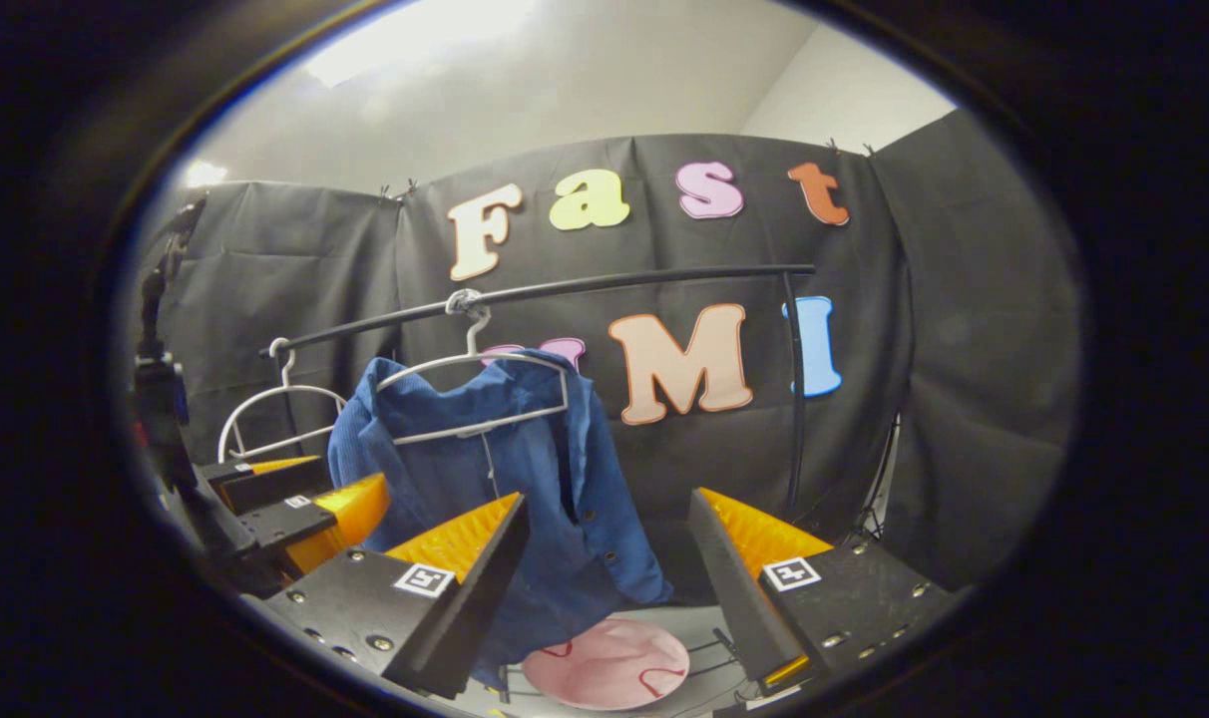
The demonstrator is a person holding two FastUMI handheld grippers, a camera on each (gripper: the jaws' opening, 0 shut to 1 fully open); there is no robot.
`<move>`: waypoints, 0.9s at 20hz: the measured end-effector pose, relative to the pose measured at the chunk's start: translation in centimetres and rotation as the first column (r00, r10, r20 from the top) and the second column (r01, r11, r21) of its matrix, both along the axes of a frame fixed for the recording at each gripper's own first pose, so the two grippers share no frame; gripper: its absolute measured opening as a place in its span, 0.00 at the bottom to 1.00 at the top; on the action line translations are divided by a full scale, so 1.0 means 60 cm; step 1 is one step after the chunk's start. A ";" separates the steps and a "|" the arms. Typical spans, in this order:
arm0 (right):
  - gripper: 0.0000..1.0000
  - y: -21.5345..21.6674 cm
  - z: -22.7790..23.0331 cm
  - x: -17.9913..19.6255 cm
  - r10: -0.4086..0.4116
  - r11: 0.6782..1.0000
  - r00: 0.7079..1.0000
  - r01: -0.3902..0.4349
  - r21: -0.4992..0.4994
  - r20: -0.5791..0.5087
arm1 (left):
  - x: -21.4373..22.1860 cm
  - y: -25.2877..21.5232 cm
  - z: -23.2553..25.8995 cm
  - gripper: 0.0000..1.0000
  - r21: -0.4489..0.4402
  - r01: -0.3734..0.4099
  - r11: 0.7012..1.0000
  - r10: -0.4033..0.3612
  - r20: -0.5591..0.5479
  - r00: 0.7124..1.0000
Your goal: Grasp the clothes on the hanger with both hands and then place them into the laundry hamper below.
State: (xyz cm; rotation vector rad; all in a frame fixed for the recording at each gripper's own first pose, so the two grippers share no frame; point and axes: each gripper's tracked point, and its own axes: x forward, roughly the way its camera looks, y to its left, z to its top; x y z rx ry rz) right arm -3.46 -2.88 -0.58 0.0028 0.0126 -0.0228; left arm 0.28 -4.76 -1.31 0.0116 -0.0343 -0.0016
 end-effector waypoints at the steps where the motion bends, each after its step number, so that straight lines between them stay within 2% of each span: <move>1: 0.97 -0.001 -0.001 0.004 -0.001 1.000 1.000 0.001 0.005 -0.003 | 0.011 0.001 -0.008 0.98 0.000 -0.008 1.000 0.008 -0.008 1.000; 2: 0.97 -0.001 0.000 0.007 -0.001 1.000 1.000 0.001 0.007 -0.007 | 0.025 0.002 -0.011 1.00 0.002 -0.015 1.000 0.015 -0.005 1.000; 5: 0.97 -0.005 0.000 0.015 -0.010 1.000 1.000 0.010 0.007 -0.014 | 0.061 0.003 -0.009 0.97 0.018 -0.033 0.999 0.033 0.016 0.999; 10: 0.99 -0.012 0.004 0.021 -0.037 0.999 0.999 0.037 0.008 -0.008 | 0.093 0.024 0.005 0.96 -0.010 -0.065 0.998 0.065 0.019 0.998; 11: 0.96 -0.015 0.002 0.024 -0.047 0.999 0.999 0.047 0.006 -0.008 | 0.097 0.025 0.013 0.96 -0.010 -0.058 0.998 0.058 0.023 0.998; 12: 0.99 -0.016 0.000 0.028 -0.055 0.998 0.998 0.055 0.004 -0.011 | 0.101 0.028 0.021 0.96 -0.005 -0.059 0.998 0.059 0.023 0.998; 13: 0.99 -0.015 0.000 0.031 -0.061 0.998 0.998 0.061 0.002 -0.009 | 0.105 0.029 0.029 0.92 0.001 -0.055 0.998 0.055 0.027 0.998; 17: 0.97 -0.016 0.003 0.038 -0.078 0.997 0.997 0.079 0.009 -0.006 | 0.130 0.030 0.025 0.84 0.031 -0.030 0.999 0.031 -0.022 0.999; 18: 0.97 -0.016 0.004 0.040 -0.082 0.997 0.997 0.082 0.016 -0.006 | 0.139 0.037 0.015 0.72 0.044 -0.033 0.998 0.035 -0.047 0.998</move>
